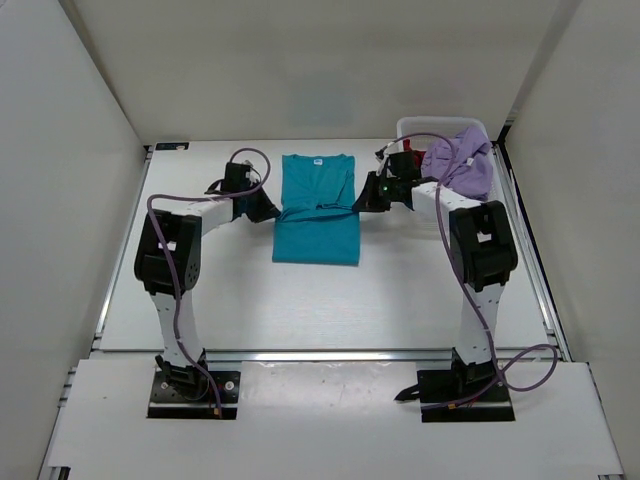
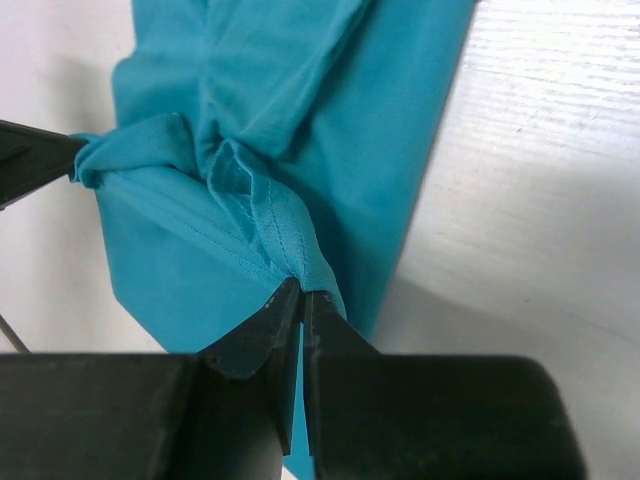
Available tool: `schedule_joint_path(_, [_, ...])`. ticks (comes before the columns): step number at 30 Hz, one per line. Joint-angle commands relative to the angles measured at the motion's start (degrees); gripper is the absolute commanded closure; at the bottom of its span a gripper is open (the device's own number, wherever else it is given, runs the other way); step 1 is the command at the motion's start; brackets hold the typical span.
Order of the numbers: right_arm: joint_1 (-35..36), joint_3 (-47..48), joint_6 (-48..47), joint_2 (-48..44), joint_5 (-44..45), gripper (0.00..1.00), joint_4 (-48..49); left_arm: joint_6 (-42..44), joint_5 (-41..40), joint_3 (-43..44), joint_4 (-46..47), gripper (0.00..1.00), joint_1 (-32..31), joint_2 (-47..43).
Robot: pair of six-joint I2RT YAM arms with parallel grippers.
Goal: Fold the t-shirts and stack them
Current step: Fold the folded rectangular tshirt in 1/3 of the way
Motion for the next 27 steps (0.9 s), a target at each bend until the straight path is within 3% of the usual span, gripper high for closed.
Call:
schedule_joint_path(1, [-1.0,5.6,-1.0,1.9,-0.4,1.0,-1.7,-0.8,1.1,3.7,1.3,0.85,1.3,0.7])
schedule_joint_path(5, [-0.6,9.0,-3.0,3.3,1.8,0.79,-6.7,-1.1,3.0,4.5,1.6,0.61,2.2,-0.1])
schedule_joint_path(7, [0.1,9.0,-3.7,1.6,3.7,0.65,-7.2,-1.7,3.3,1.8,4.7,0.56,2.5,-3.6])
schedule_joint_path(9, [0.6,7.0,-3.9,-3.0,6.0,0.59,-6.7,-2.2,1.9,-2.6,5.5,0.57,1.6,-10.0])
schedule_joint_path(11, [1.5,0.9,-3.1,-7.4,8.2,0.58,-5.1,-1.1,-0.1,-6.9,6.9,0.57,-0.7,-14.4])
schedule_joint_path(13, [3.0,-4.7,-2.1,-11.5,8.6,0.65,-2.2,-1.3,-1.1,-11.4,8.4,0.6,-3.0,-18.6])
schedule_joint_path(15, [4.5,-11.9,-0.3,-15.7,6.6,0.86,3.8,-1.6,-0.5,-18.7,11.3,0.62,-6.3,-20.0])
schedule_joint_path(17, [6.5,-17.1,-0.1,-15.2,6.1,0.98,5.3,-1.5,-0.5,-21.6,12.0,0.64,-7.8,-18.7])
schedule_joint_path(23, [8.6,-24.8,0.4,-13.4,6.7,1.0,7.8,-2.2,3.4,-26.6,13.4,0.7,-6.1,-12.5])
schedule_joint_path(27, [9.4,-30.8,0.9,-15.3,8.3,1.0,8.4,-2.0,3.4,-30.9,13.6,0.7,-5.7,-15.0])
